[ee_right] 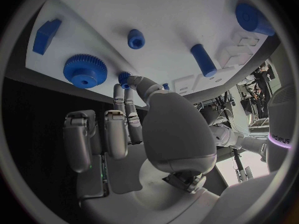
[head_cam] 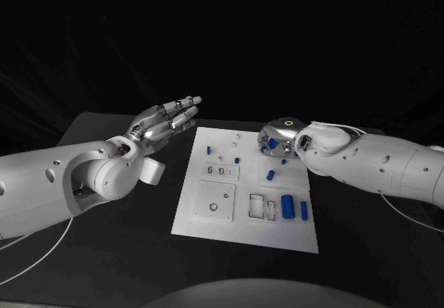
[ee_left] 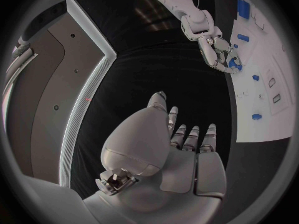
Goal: Assemble the parts on the task board
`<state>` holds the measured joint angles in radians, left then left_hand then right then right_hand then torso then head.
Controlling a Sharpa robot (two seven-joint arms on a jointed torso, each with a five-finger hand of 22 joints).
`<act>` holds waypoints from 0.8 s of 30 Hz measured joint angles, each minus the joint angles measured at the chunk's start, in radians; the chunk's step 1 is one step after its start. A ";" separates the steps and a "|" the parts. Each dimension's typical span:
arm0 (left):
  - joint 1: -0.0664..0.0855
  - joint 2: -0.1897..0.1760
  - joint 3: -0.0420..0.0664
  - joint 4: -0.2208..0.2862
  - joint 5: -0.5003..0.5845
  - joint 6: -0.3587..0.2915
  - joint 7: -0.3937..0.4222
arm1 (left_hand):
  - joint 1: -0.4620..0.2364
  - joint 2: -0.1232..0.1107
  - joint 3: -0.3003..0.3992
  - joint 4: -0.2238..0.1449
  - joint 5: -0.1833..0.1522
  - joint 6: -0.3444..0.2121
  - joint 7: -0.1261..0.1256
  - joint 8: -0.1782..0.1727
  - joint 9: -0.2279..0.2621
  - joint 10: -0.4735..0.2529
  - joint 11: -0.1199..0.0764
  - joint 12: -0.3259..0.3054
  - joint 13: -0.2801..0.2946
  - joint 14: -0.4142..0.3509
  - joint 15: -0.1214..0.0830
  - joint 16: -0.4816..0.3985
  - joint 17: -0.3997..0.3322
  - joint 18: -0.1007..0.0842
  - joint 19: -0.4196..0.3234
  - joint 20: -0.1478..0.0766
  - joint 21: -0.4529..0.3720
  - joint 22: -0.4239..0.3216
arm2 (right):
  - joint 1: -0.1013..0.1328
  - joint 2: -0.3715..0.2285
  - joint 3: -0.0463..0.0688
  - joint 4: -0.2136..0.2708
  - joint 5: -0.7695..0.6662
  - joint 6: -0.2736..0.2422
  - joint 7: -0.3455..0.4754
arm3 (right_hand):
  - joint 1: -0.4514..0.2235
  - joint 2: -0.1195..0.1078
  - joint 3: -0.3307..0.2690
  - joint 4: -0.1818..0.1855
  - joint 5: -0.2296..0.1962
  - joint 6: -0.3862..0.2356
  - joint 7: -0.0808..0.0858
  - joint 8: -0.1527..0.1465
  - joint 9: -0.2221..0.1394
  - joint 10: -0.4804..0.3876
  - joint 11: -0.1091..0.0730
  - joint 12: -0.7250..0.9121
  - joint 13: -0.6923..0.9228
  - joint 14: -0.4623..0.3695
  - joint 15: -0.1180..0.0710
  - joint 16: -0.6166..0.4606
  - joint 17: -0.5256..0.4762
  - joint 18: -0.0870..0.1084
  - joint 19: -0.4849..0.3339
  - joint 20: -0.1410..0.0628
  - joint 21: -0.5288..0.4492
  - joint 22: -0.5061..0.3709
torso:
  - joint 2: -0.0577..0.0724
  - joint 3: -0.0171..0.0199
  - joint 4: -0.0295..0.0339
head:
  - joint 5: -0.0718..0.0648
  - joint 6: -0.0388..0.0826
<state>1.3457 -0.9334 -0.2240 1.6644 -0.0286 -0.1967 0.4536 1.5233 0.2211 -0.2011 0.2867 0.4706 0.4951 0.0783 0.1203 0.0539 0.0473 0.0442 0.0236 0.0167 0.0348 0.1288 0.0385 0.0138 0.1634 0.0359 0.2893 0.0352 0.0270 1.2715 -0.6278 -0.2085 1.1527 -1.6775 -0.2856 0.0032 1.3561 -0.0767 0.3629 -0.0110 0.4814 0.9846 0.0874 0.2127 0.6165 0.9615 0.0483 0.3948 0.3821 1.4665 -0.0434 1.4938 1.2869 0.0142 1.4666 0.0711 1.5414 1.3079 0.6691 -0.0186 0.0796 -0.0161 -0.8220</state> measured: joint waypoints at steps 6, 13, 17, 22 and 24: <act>0.000 0.000 0.000 0.000 0.000 -0.008 0.000 | 0.000 0.000 0.000 0.000 0.000 0.003 0.003 0.004 0.000 0.002 0.002 0.008 0.001 -0.012 -0.024 0.000 -0.001 0.000 0.000 0.000 0.000 0.000 | 0.043 0.009 0.008 0.020 0.010 -0.013 0.000 | 0.000 0.000 0.000 0.000 0.000 0.002 0.001 0.000 0.004 0.000 0.000 0.000 0.001 0.000 0.000 0.000 0.000 0.000 0.000 0.000 0.000 0.000 | 0.001 0.0000 0.0022 | -0.004 0.001; 0.000 -0.014 0.000 -0.001 -0.002 -0.021 0.002 | -0.031 0.007 -0.024 0.007 -0.021 -0.006 -0.002 0.006 0.000 0.002 0.002 0.014 0.001 -0.016 -0.034 -0.007 -0.003 0.000 0.000 0.000 0.000 0.000 | 0.061 0.055 0.018 -0.012 0.038 -0.025 0.002 | 0.000 0.000 -0.003 -0.003 -0.002 0.005 -0.002 0.004 0.006 0.000 0.000 0.000 0.002 0.000 0.000 0.000 -0.002 0.000 0.000 0.000 0.000 0.000 | 0.008 -0.0007 0.0088 | -0.019 0.002; 0.000 -0.023 0.000 0.001 -0.002 -0.034 0.003 | -0.059 0.006 -0.044 0.007 -0.044 -0.017 -0.006 0.006 0.000 0.002 0.002 0.023 0.001 -0.017 -0.036 -0.008 -0.003 0.000 -0.020 -0.013 -0.020 0.000 | 0.065 0.086 0.020 -0.048 0.054 -0.022 0.002 | 0.000 0.000 -0.006 0.000 -0.011 0.005 -0.002 0.004 0.008 0.000 0.000 0.000 0.002 0.000 0.000 0.000 -0.007 0.000 0.000 0.000 0.000 0.000 | 0.014 -0.0026 0.0162 | -0.026 0.001; 0.000 -0.026 0.000 0.004 -0.003 -0.052 0.006 | -0.112 0.005 -0.079 0.006 -0.158 -0.058 -0.013 -0.006 -0.004 -0.006 -0.005 0.029 0.001 -0.025 -0.043 -0.013 -0.006 0.000 -0.025 -0.018 -0.021 0.000 | 0.066 0.132 0.021 -0.105 0.070 -0.011 0.002 | 0.000 0.000 -0.006 0.000 -0.012 0.005 -0.002 -0.001 0.009 0.006 -0.006 -0.008 -0.003 0.000 0.000 0.000 -0.010 0.000 0.000 0.000 0.000 0.000 | 0.021 -0.0058 0.0242 | -0.032 0.001; 0.000 -0.027 0.000 0.005 -0.003 -0.059 0.009 | -0.115 0.004 -0.081 0.007 -0.179 -0.070 -0.020 -0.009 -0.006 -0.006 -0.005 0.029 0.001 -0.026 -0.044 -0.013 -0.006 0.000 -0.025 -0.018 -0.021 0.000 | 0.066 0.150 0.022 -0.124 0.076 -0.006 0.002 | 0.000 0.000 -0.006 0.000 -0.012 0.002 0.000 -0.001 0.009 0.007 -0.007 -0.009 -0.005 0.000 0.000 0.000 -0.012 0.000 0.000 0.000 0.000 0.000 | 0.024 -0.0068 0.0272 | -0.035 0.003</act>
<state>1.3460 -0.9605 -0.2244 1.6692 -0.0318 -0.2559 0.4621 1.4085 0.2248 -0.2824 0.2933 0.2914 0.4249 0.0587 0.1117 0.0484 0.0414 0.0387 0.0524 0.0176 0.0092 0.0850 0.0258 0.0082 0.1636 0.0107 0.2713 0.0142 0.0270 1.3377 -0.4774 -0.1869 1.0292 -1.6017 -0.2915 0.0053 1.3559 -0.0768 0.3570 -0.0109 0.4696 0.9863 0.0872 0.2113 0.6256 0.9687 0.0413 0.3857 0.3771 1.4665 -0.0433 1.4938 1.2748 0.0142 1.4666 0.0712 1.5414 1.3076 0.6931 -0.0254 0.1068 -0.0507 -0.8190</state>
